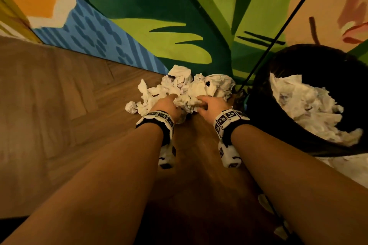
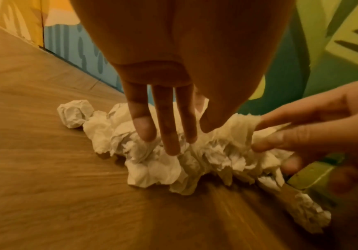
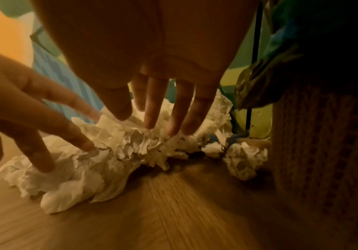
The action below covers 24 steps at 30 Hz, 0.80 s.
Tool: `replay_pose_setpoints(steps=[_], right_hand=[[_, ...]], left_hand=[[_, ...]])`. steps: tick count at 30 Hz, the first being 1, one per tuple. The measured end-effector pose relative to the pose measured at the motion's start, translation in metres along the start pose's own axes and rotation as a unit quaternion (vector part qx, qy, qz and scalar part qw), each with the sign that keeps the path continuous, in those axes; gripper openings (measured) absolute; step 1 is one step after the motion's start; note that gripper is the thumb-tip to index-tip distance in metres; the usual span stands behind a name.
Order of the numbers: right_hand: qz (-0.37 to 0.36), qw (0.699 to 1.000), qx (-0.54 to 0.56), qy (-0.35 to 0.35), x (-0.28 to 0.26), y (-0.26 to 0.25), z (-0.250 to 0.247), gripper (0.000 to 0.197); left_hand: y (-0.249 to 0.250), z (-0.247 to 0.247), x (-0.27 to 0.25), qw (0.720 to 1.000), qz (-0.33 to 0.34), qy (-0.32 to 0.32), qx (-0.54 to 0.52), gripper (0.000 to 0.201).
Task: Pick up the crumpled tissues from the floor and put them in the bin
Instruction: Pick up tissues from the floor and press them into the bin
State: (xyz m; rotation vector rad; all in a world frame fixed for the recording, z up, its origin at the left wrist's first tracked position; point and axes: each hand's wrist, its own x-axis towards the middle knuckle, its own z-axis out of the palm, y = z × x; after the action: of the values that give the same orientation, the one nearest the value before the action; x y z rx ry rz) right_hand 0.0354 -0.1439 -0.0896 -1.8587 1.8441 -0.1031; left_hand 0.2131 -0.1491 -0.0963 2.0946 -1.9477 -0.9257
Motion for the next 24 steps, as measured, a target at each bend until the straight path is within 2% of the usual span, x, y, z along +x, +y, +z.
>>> replay_pose_setpoints(steps=[4,7,8,10,12,13,15,17,19,22,24], right_hand=[[0.002,0.998,0.053,0.041,0.000,0.005,0.008,0.013],[-0.004,0.997,0.067,0.047,-0.005,0.008,0.013,0.007],[-0.012,0.996,0.072,0.059,-0.006,0.009,0.014,0.009],[-0.029,0.994,0.078,0.067,-0.006,0.008,0.017,0.028],[-0.041,0.998,0.053,0.014,-0.004,0.006,0.020,0.051],[-0.046,0.998,0.024,-0.018,-0.003,0.004,0.023,0.056],[-0.053,0.997,-0.037,-0.048,-0.002,0.000,0.032,0.045],[-0.033,0.997,-0.046,-0.048,-0.005,-0.001,0.039,0.026],[-0.002,0.999,0.000,-0.033,-0.015,0.005,0.048,0.021],[0.020,0.993,0.113,0.034,-0.036,0.017,0.058,0.023],[0.044,0.984,0.159,0.061,-0.046,0.025,0.061,0.026]], left_hand=[[-0.009,0.005,-0.001,1.000,-0.022,0.011,0.016,0.026],[-0.011,0.009,-0.005,0.999,-0.006,0.040,-0.009,0.018],[-0.011,0.010,-0.008,0.998,0.006,0.051,-0.028,0.019],[-0.011,0.014,-0.013,0.995,0.011,0.075,-0.069,0.025],[-0.013,0.020,-0.018,0.991,-0.020,0.076,-0.109,0.032],[-0.014,0.023,-0.021,0.990,-0.034,0.062,-0.120,0.032],[-0.016,0.030,-0.027,0.991,-0.050,0.026,-0.125,0.026],[-0.021,0.036,-0.032,0.991,-0.051,0.009,-0.124,0.031],[-0.027,0.040,-0.036,0.991,-0.046,0.020,-0.124,0.033],[-0.037,0.043,-0.043,0.987,-0.051,0.062,-0.136,0.020],[-0.042,0.046,-0.046,0.981,-0.075,0.073,-0.165,0.018]])
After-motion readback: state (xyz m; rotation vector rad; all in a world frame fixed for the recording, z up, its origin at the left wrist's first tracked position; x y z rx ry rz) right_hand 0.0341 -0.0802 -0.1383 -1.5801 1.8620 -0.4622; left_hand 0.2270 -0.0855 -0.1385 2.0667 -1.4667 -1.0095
